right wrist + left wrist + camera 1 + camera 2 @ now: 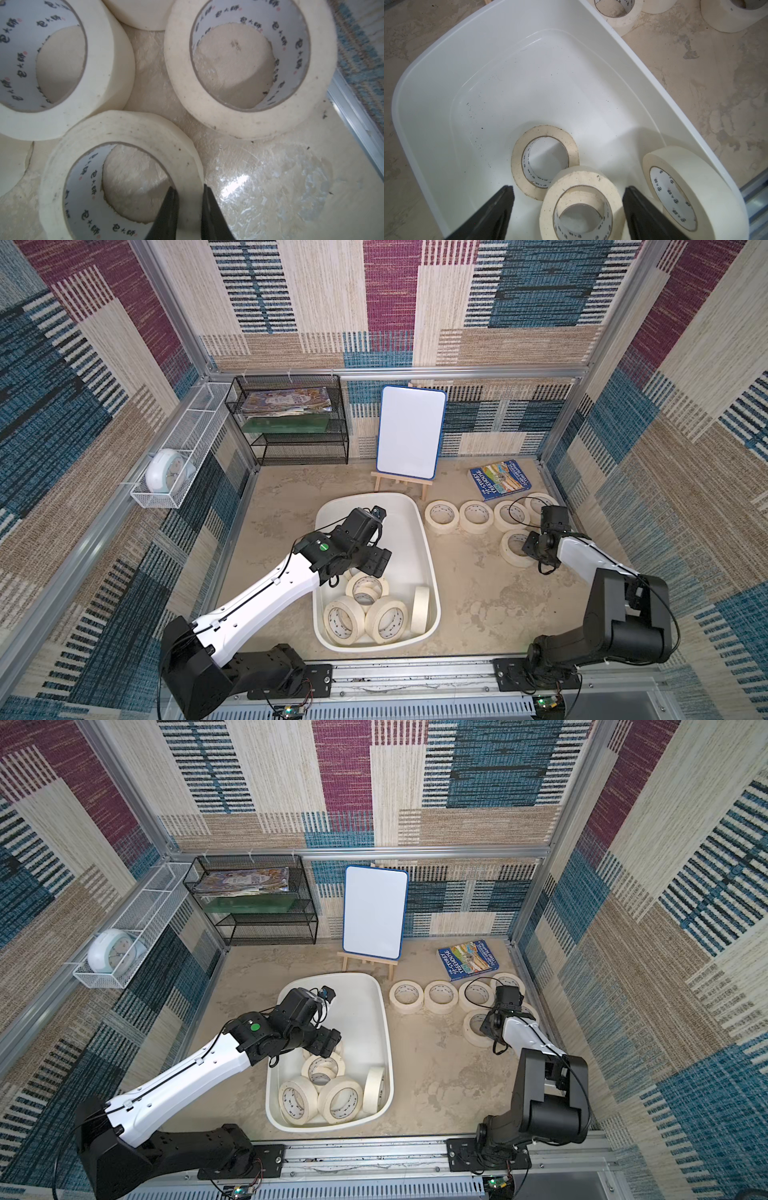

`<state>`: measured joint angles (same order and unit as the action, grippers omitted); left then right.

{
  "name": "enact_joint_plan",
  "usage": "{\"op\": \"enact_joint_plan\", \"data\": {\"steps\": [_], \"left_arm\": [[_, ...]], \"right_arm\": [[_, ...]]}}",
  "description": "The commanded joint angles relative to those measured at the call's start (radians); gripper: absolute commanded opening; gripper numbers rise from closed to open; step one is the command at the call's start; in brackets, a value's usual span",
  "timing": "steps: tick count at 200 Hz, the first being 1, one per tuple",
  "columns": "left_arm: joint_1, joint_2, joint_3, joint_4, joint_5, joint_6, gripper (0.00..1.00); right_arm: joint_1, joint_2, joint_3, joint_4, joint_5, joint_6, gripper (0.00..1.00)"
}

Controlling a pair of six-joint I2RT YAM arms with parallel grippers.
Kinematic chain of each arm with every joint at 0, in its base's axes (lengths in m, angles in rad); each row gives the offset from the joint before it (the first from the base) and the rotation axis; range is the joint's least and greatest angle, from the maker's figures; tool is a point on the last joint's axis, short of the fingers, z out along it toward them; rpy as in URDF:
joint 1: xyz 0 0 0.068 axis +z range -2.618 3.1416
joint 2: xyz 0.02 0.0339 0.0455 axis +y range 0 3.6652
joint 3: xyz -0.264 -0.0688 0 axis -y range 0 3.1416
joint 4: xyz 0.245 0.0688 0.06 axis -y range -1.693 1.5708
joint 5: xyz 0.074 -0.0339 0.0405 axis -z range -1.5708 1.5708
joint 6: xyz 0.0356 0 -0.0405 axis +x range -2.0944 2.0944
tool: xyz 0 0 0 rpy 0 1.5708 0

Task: Take out the art tape in the storage box
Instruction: Place the art tape at the center of the board.

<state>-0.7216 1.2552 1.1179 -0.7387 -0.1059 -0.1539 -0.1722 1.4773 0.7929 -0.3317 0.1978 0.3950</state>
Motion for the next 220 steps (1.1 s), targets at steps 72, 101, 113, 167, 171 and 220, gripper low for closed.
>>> {"op": "enact_joint_plan", "data": {"steps": [72, 101, 113, 167, 171, 220], "left_arm": [[-0.047, -0.005, 0.072, -0.187, 0.03, 0.003, 0.87], [-0.121, 0.018, 0.129, -0.336, 0.04, 0.002, 0.87], [-0.161, 0.029, 0.141, -0.386, 0.034, -0.004, 0.86], [-0.334, 0.117, 0.136, -0.49, 0.049, -0.072, 0.85], [-0.342, 0.123, 0.131, -0.489, 0.046, -0.076, 0.86], [-0.363, 0.232, 0.108, -0.477, -0.008, -0.091, 0.86]], "right_arm": [[0.008, -0.098, 0.005, 0.002, -0.031, -0.021, 0.51], [0.059, -0.149, 0.04, -0.045, -0.117, -0.039, 0.55], [0.105, -0.154, 0.065, -0.076, -0.119, -0.04, 0.56], [0.217, -0.116, 0.133, -0.098, -0.131, -0.042, 0.56], [0.217, -0.112, 0.134, -0.095, -0.136, -0.042, 0.56], [0.233, -0.108, 0.141, -0.09, -0.153, -0.054, 0.55]]}}
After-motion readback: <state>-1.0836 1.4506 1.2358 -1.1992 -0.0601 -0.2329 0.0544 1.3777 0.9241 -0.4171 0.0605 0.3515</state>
